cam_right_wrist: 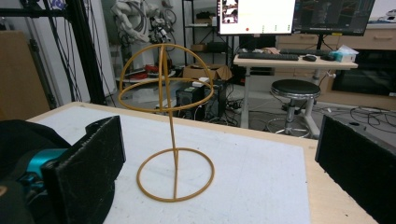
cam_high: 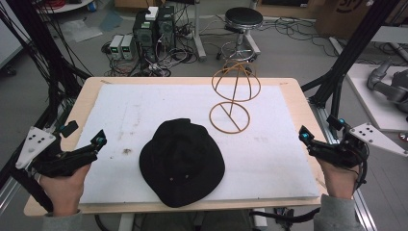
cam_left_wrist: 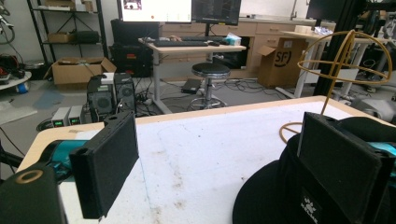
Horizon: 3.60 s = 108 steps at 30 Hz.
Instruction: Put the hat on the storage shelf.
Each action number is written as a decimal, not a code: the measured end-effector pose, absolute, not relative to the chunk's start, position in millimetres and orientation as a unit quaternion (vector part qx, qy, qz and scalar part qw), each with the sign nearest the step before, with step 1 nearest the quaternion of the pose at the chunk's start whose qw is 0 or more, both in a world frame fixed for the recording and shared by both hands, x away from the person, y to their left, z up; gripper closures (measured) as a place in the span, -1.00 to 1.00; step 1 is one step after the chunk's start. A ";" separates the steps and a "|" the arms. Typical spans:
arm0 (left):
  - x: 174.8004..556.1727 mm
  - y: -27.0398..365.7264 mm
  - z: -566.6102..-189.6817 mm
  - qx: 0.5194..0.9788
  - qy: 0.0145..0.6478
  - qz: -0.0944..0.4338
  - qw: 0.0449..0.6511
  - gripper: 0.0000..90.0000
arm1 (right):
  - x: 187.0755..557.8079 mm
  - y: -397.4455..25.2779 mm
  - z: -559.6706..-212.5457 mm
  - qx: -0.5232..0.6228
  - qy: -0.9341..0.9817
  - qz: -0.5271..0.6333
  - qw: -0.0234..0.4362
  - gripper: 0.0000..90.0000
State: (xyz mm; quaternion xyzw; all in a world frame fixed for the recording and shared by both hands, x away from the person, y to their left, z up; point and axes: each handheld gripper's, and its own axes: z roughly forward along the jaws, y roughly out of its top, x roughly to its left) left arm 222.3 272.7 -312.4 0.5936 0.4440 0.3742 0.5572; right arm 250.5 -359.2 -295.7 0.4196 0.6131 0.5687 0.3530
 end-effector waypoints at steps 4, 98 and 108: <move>221.5 272.6 -311.5 0.593 0.442 0.376 0.558 -0.72 | 250.8 -358.2 -295.9 0.419 0.614 0.569 0.352 -0.97; 205.0 279.0 -321.1 0.602 0.455 0.374 0.540 -0.72 | 344.0 -99.2 -328.5 0.098 0.834 0.538 0.076 -0.16; 204.5 279.6 -320.9 0.600 0.455 0.374 0.541 -0.72 | 346.5 -98.6 -329.7 0.088 0.835 0.538 0.073 0.28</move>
